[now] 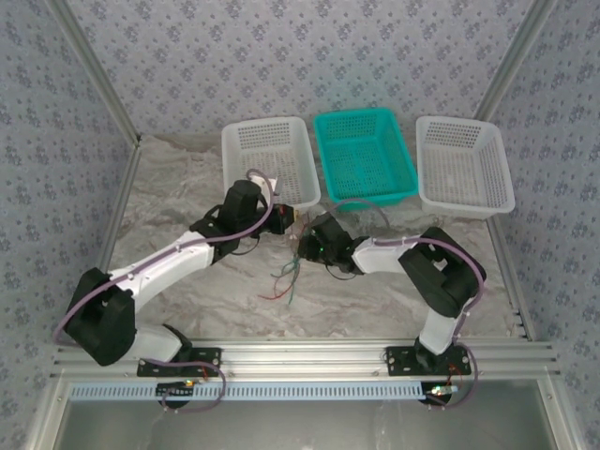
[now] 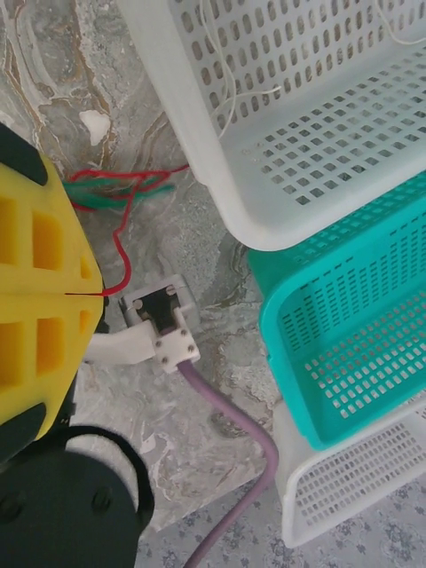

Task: Untangle the cables
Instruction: Untie the cable from multiple cables.

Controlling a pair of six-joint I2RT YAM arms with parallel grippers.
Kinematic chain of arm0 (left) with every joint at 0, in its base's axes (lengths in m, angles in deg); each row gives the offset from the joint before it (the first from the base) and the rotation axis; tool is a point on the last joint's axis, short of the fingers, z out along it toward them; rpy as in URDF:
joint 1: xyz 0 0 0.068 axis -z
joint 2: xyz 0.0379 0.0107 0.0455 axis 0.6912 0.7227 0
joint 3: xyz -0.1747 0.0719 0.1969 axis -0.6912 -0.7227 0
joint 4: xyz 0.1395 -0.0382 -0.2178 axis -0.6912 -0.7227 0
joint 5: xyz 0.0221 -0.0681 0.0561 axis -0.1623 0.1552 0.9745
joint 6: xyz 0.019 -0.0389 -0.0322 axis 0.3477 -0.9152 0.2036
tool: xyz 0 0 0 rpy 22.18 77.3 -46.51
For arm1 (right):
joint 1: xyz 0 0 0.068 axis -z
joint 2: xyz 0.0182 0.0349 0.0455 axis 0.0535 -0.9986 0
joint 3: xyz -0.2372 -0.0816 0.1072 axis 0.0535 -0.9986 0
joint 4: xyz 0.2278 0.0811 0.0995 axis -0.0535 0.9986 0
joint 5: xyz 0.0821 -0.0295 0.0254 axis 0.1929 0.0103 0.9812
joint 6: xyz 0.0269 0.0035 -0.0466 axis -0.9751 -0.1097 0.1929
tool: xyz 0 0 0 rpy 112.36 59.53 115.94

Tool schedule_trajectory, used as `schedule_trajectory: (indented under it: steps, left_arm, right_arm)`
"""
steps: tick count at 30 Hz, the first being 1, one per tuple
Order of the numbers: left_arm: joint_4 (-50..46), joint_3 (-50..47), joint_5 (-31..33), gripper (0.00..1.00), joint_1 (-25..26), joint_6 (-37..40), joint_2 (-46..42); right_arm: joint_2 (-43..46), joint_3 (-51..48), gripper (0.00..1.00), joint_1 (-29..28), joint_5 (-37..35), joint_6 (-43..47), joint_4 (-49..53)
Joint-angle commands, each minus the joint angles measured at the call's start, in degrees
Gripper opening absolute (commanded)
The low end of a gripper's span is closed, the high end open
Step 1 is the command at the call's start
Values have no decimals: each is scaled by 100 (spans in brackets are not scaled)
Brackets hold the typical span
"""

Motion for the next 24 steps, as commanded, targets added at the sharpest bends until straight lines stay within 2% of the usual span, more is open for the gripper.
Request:
schedule_trajectory:
  steps: [1,2,6,10,16,21,24]
  left_arm:
    - [-198,-39,202,0,45,121,-483]
    - [-269,-39,254,0,45,148,-605]
    - [-639,69,452,0,35,268,-934]
    - [-747,93,548,0,28,290,-1173]
    - [-474,246,-428,0,-456,285,-2049]
    - [-1693,1268,-181,0,-948,869,-2616]
    - [-1985,1700,-110,0,-1078,1098,-2703]
  right_arm:
    - [-429,-106,5,79,-123,-280,99]
    - [-455,-235,0,139,-60,-386,-56]
    - [-463,-702,0,369,168,-565,-661]
    - [-332,-822,0,447,138,-522,-604]
    - [57,-1076,0,853,98,-390,-378]
    - [500,-1285,0,1227,164,-217,-120]
    - [1081,-1471,0,1385,237,-159,78]
